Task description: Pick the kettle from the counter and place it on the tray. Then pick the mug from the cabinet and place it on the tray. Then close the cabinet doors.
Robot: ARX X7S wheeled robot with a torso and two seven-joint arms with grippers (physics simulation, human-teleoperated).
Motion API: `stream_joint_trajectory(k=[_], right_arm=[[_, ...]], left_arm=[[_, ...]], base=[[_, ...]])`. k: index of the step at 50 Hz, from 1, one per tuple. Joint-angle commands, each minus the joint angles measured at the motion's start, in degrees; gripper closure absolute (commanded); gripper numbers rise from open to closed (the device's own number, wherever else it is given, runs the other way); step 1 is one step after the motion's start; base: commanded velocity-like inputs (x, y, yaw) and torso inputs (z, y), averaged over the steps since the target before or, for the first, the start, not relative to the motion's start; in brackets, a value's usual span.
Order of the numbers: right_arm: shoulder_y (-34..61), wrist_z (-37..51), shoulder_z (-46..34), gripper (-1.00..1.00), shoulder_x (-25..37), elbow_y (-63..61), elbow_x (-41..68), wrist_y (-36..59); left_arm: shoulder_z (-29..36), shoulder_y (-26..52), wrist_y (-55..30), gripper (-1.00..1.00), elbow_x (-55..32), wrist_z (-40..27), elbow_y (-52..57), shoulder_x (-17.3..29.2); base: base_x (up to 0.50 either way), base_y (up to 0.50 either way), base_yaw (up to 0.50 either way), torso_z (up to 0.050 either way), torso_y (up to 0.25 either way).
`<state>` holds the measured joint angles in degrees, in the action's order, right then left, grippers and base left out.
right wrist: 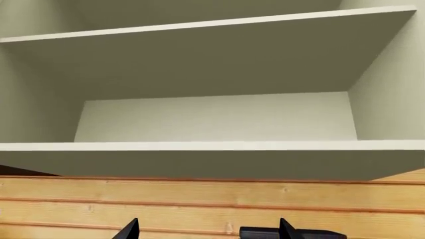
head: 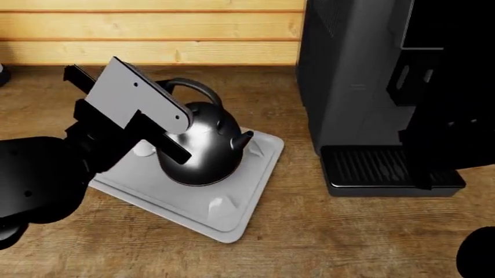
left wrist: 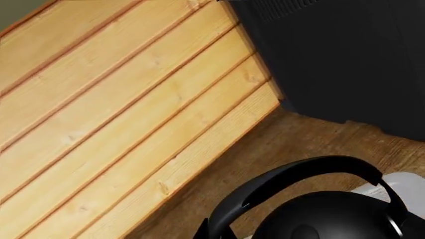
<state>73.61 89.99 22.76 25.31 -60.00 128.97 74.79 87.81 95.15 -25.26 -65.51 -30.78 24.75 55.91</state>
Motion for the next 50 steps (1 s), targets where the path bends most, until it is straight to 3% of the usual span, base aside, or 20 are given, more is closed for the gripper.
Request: stream_joint_trajectory(k=[1,22,23,44,50], right_arm=[[-0.61,0.0,0.84,-1.0,-0.76,0.0,0.26,0.88],[-1.0,0.0,1.16,-1.0,-1.18,0.0,0.36,1.26],[-0.98,0.0,1.14,-1.0,-1.16,0.0,0.35,1.23],[-1.15,0.0,0.97,-1.0,-1.53,0.0,0.24,1.36],[-1.23,0.0,1.17,-1.0,-1.53,0.0,0.35,1.39]], left_arm=[[0.14,-1.34,0.38,1.0,1.44,-0.37,0.67,0.28],[1.03,-3.36,0.56,1.0,2.08,0.02,0.4,-0.06],[1.02,-3.31,0.45,-1.0,1.99,0.07,0.4,-0.07],[1.01,-3.53,-0.25,-1.0,1.35,0.61,0.92,0.32],[0.71,-2.66,-1.06,-1.0,0.29,0.55,3.91,3.06]], base=[[0.0,0.0,0.0,0.0,0.0],[0.0,0.0,0.0,0.0,0.0],[0.0,0.0,0.0,0.0,0.0],[0.0,0.0,0.0,0.0,0.0],[0.0,0.0,0.0,0.0,0.0]])
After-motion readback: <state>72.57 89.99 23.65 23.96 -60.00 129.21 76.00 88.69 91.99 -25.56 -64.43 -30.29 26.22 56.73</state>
